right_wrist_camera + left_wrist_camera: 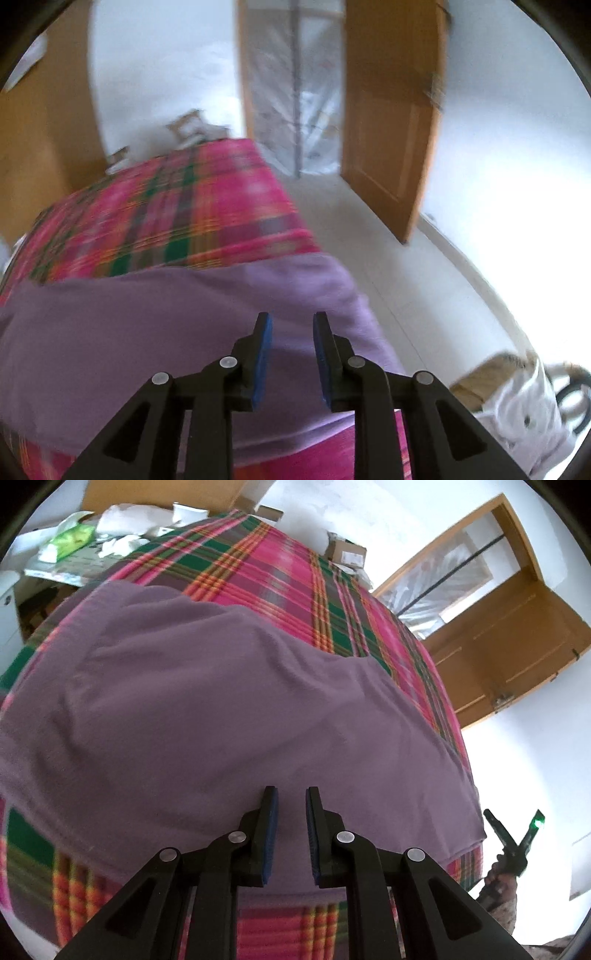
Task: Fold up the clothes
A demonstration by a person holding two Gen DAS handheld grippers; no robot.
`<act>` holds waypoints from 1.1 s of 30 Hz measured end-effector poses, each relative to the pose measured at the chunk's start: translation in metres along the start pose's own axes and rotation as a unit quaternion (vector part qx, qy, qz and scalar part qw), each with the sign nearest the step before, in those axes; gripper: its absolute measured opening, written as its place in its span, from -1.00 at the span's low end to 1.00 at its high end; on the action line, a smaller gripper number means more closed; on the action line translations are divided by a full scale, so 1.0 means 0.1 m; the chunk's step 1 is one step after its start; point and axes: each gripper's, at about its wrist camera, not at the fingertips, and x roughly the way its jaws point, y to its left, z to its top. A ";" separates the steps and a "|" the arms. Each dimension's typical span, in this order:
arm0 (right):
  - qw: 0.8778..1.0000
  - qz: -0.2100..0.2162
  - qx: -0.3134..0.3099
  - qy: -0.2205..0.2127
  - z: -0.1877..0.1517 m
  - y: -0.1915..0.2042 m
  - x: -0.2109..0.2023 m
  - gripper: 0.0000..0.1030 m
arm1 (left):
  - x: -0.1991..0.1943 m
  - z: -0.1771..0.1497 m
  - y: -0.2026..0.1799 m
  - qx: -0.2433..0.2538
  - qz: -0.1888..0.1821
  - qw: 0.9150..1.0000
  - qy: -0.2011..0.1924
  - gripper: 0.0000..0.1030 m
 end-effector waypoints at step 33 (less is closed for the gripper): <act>0.918 0.319 -0.234 0.020 -0.46 3.17 -0.42 -0.51 | -0.96 0.14 1.09 -0.137 0.021 0.983 -0.117 -0.64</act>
